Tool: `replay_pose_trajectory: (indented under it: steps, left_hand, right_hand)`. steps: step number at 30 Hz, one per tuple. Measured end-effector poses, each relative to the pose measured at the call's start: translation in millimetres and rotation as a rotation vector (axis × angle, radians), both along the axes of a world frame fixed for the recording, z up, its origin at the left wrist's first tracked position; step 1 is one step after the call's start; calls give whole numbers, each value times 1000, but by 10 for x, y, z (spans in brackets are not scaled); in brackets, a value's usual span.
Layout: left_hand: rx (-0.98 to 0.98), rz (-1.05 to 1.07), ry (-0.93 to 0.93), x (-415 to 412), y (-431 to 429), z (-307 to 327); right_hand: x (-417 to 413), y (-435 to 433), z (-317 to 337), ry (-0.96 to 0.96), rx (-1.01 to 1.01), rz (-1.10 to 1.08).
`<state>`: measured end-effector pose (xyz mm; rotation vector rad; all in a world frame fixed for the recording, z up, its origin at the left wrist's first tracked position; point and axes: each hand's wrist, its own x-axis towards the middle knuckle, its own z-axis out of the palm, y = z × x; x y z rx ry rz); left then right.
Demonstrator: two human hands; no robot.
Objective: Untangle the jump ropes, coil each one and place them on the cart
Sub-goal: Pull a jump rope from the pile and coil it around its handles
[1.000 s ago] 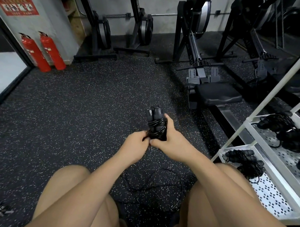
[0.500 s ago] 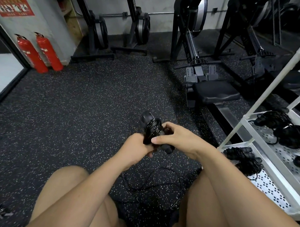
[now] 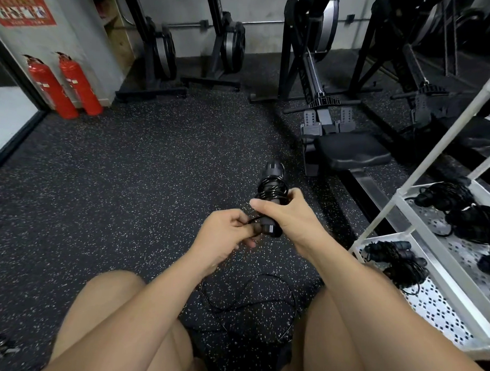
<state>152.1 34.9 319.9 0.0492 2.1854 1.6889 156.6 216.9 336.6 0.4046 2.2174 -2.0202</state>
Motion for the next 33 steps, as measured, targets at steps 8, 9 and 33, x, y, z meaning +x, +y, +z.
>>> replay_pose_trajectory:
  steps: [8, 9, 33]
  left_hand:
    - [48, -60, 57, 46, 48, -20]
    - [56, -49, 53, 42, 43, -19]
    - [137, -30, 9, -52, 81, -54]
  right_hand:
    - [31, -81, 13, 146, 161, -96]
    - [34, -79, 30, 137, 178, -98]
    - [35, -238, 62, 283, 403, -297]
